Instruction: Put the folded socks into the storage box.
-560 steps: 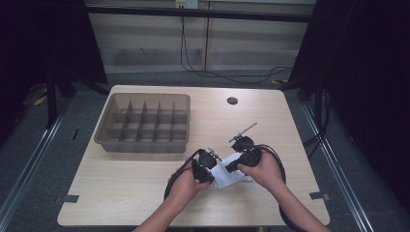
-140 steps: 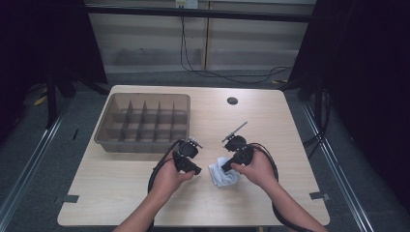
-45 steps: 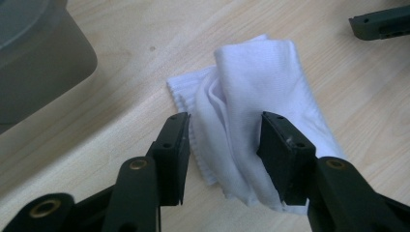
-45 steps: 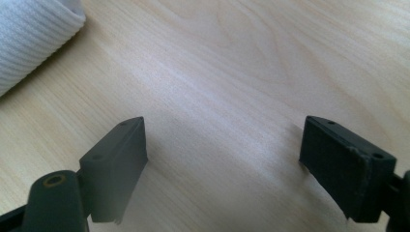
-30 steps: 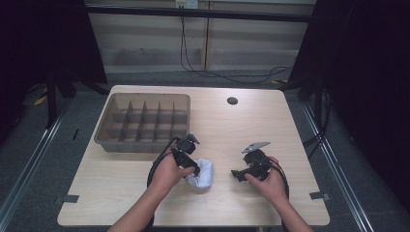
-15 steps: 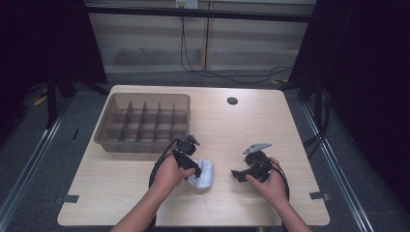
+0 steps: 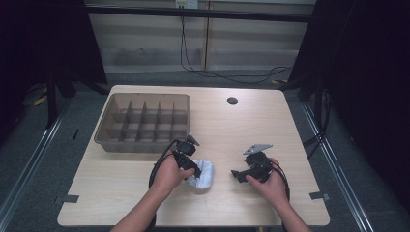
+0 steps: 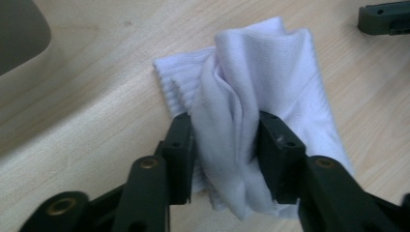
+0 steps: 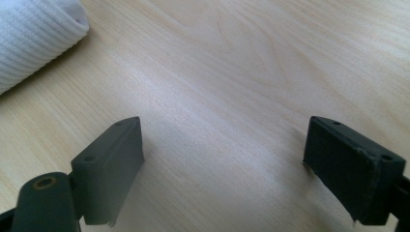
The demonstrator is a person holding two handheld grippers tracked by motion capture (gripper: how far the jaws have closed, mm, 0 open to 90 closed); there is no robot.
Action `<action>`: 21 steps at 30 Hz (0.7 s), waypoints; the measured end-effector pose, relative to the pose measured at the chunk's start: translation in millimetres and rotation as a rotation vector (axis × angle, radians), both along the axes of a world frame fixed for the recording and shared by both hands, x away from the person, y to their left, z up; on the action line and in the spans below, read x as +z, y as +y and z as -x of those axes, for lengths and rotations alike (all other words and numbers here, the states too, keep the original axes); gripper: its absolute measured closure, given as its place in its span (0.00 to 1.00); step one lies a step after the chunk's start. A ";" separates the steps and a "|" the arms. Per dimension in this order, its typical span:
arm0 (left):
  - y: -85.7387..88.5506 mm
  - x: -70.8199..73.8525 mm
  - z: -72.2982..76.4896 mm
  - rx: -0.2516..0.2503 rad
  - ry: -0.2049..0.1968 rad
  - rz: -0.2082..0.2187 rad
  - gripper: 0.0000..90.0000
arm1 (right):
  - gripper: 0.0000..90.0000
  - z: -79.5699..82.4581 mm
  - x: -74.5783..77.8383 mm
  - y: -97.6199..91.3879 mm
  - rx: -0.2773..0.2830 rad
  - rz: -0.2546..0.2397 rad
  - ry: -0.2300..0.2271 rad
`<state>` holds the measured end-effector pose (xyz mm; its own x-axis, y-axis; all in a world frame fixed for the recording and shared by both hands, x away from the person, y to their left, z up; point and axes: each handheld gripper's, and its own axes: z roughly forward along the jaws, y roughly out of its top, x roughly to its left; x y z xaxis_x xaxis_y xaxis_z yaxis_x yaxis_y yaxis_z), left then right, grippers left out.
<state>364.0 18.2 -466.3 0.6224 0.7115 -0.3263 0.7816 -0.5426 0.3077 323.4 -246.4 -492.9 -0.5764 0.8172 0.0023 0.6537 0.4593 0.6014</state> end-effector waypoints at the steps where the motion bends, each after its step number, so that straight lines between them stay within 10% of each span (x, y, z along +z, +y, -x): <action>1: -0.7 0.5 0.2 -0.002 0.001 -0.003 0.72 | 0.15 0.2 -0.1 -0.1 -0.001 0.000 -0.001; 21: 12.8 29.5 -5.8 0.000 -0.003 -0.020 0.78 | 0.13 6.6 -5.6 -2.1 -0.020 -0.036 -0.059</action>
